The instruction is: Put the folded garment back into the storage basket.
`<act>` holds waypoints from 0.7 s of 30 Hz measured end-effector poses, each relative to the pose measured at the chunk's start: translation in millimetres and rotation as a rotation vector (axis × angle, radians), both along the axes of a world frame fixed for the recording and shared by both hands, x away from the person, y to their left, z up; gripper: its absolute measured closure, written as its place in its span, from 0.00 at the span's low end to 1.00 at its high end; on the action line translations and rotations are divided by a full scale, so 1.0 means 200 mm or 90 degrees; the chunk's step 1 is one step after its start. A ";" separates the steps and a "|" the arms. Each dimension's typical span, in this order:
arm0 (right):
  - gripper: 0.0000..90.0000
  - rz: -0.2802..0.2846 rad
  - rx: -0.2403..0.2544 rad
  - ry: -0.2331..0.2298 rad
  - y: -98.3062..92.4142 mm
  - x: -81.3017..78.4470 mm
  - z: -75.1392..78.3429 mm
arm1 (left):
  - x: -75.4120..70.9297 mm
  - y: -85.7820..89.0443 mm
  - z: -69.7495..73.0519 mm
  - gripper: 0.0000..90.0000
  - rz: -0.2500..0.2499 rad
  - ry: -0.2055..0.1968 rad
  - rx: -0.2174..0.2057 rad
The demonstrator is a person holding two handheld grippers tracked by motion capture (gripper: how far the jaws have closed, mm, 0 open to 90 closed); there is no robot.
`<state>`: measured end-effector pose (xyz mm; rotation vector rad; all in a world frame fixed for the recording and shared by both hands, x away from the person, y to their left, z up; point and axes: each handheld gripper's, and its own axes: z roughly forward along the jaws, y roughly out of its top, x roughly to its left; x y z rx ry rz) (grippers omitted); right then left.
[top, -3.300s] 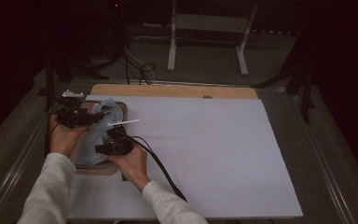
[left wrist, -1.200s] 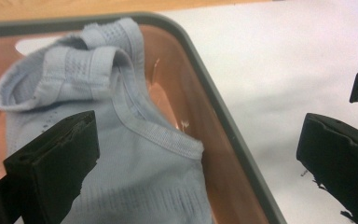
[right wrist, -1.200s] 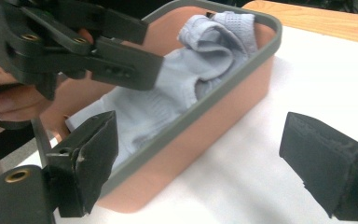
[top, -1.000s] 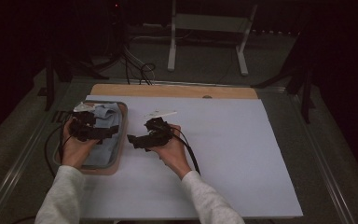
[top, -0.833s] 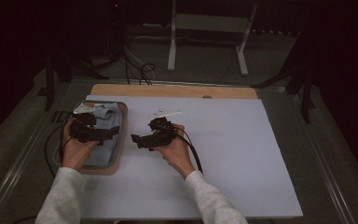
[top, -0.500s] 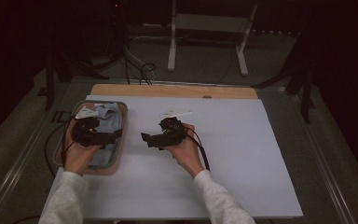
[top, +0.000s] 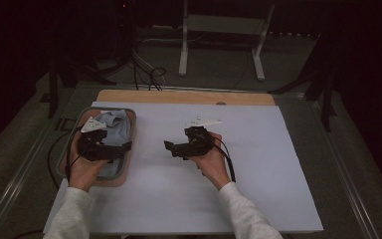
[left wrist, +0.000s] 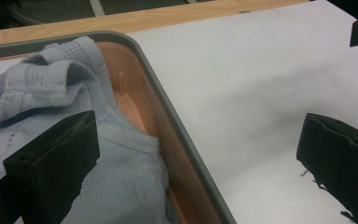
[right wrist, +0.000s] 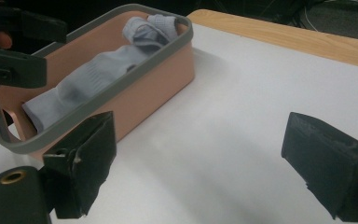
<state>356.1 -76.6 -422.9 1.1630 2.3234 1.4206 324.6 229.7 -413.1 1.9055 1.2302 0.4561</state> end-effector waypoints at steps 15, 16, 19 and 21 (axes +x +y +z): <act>0.11 -0.003 0.017 -0.016 -0.19 -0.05 -0.03 | -0.13 -0.02 -0.05 0.00 0.008 -0.040 -0.009; 0.11 -0.004 0.020 -0.020 -0.20 -0.05 -0.04 | -0.13 -0.03 -0.05 0.00 0.010 -0.044 -0.009; 0.11 -0.009 0.022 -0.020 -0.24 -0.06 -0.04 | -0.15 -0.04 -0.06 0.00 0.012 -0.049 -0.001; 0.11 -0.012 0.020 -0.019 -0.27 -0.07 -0.05 | -0.16 -0.05 -0.07 0.01 0.010 -0.049 0.005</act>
